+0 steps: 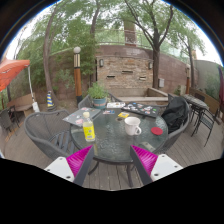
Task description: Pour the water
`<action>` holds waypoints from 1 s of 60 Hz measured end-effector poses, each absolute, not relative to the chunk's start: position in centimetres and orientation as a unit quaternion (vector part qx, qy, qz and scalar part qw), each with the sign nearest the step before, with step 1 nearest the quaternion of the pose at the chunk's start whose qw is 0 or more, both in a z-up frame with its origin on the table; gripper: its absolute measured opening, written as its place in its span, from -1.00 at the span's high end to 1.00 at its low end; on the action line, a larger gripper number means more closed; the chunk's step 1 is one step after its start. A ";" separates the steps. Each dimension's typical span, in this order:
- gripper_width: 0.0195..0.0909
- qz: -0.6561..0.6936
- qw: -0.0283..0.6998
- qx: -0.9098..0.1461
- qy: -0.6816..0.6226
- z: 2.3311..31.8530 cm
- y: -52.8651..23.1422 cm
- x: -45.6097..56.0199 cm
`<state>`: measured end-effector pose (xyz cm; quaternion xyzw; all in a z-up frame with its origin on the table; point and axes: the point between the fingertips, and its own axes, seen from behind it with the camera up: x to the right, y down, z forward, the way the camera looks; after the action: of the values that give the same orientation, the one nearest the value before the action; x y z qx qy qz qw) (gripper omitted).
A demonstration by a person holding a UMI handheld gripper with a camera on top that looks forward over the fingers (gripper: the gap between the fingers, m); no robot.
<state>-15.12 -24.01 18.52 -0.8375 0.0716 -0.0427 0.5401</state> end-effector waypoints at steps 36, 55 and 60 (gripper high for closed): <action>-0.79 0.003 0.600 -0.800 0.005 5.4 4.6 -24.4; 0.29 -0.025 0.575 -0.818 -0.015 2.9 7.7 -25.9; 0.42 -0.003 0.559 -0.829 -0.033 2.5 7.4 -27.1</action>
<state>-27.08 7.36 2.47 -0.8288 -0.0330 -0.0029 0.5586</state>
